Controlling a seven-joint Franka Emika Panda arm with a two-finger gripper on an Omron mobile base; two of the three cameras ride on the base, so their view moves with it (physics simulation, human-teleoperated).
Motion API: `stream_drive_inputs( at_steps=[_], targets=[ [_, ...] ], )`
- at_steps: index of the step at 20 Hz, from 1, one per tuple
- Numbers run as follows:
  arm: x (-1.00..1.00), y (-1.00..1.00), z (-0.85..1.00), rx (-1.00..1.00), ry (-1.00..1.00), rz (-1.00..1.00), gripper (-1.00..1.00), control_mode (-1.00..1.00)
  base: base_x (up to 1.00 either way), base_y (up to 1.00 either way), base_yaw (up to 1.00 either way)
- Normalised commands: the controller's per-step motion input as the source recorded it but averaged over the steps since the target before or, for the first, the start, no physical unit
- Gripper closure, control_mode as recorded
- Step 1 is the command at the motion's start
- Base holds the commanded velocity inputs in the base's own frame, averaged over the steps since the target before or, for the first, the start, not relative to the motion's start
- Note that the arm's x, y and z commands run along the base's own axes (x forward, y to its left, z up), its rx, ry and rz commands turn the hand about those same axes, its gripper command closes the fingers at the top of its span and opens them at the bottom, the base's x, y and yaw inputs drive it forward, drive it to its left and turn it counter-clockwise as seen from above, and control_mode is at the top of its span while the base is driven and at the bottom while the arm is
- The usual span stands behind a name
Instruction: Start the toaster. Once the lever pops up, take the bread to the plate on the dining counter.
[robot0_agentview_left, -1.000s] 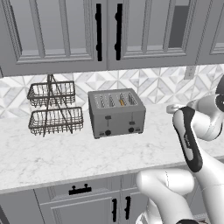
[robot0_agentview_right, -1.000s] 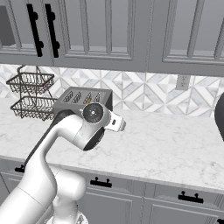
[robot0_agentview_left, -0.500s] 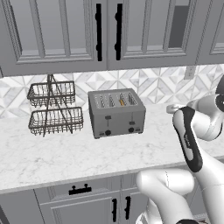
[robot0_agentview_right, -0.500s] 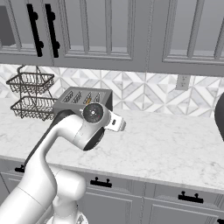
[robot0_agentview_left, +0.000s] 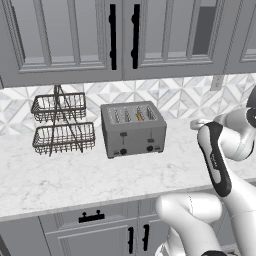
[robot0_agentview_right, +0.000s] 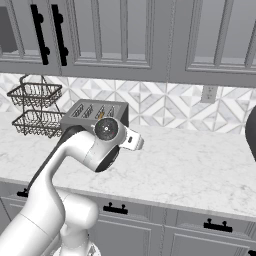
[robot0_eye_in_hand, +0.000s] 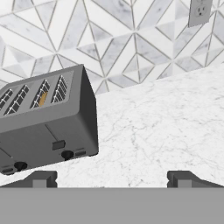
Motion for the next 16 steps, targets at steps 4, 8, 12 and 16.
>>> stream_drive_inputs(
  at_steps=[4, 8, 12, 16],
  targets=[
    [0.00, 0.00, 0.00, 0.00, 0.00, 0.00, -1.00, -1.00, 0.00, 0.00, 0.00],
    [0.00, 0.00, 0.00, 0.00, 0.00, 0.00, -1.00, -1.00, 0.00, 0.00, 0.00],
    [0.00, 0.00, 0.00, 0.00, 0.00, 0.00, -1.00, -1.00, 0.00, 0.00, 0.00],
    [0.00, 0.00, 0.00, 0.00, 0.00, 0.00, -1.00, -1.00, 0.00, 0.00, 0.00]
  ],
)
